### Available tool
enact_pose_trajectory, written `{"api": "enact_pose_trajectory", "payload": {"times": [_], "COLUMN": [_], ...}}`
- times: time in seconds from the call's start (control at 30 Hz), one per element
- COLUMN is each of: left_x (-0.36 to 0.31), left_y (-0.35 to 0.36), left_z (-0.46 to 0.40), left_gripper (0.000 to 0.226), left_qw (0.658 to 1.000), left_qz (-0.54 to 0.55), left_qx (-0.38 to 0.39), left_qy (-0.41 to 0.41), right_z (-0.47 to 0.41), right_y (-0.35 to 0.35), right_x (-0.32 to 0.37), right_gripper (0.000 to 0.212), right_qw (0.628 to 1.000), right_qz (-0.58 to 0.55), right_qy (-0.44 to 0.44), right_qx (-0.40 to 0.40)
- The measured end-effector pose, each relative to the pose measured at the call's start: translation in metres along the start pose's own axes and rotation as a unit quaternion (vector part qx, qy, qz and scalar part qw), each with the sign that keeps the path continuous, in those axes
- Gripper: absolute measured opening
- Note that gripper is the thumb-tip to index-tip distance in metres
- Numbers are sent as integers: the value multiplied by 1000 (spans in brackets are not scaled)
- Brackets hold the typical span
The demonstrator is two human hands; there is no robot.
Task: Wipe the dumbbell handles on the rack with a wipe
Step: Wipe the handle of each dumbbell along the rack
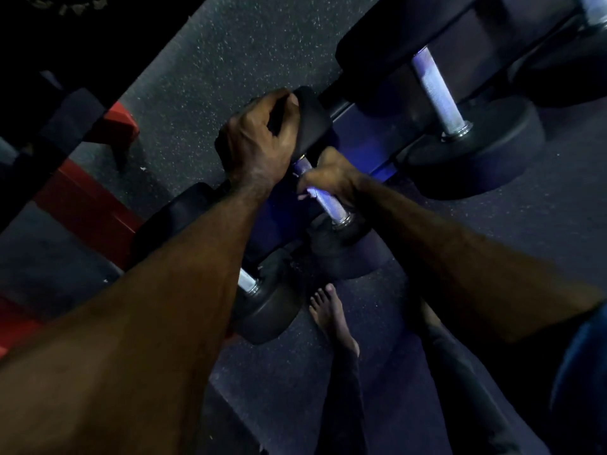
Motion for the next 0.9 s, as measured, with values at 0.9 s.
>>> {"api": "enact_pose_trajectory", "payload": {"times": [0.9], "left_x": [0], "left_y": [0], "left_z": [-1], "left_gripper": [38], "left_qw": [1000], "left_qz": [5], "left_qx": [9], "left_qy": [-11], "right_z": [65], "right_y": [-8], "right_x": [-50], "right_gripper": [19], "right_qw": [977], "right_qz": [124], "right_qy": [-52], "right_qx": [-168]}}
Point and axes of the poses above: each hand's wrist, its own z-axis away from the middle knuckle, its own y-axis out of the palm, x = y × z, the point moved 5 cm from there along -z, towards the middle knuckle, and after that the axes turned 15 degrees about x, right-handed, at the moved point
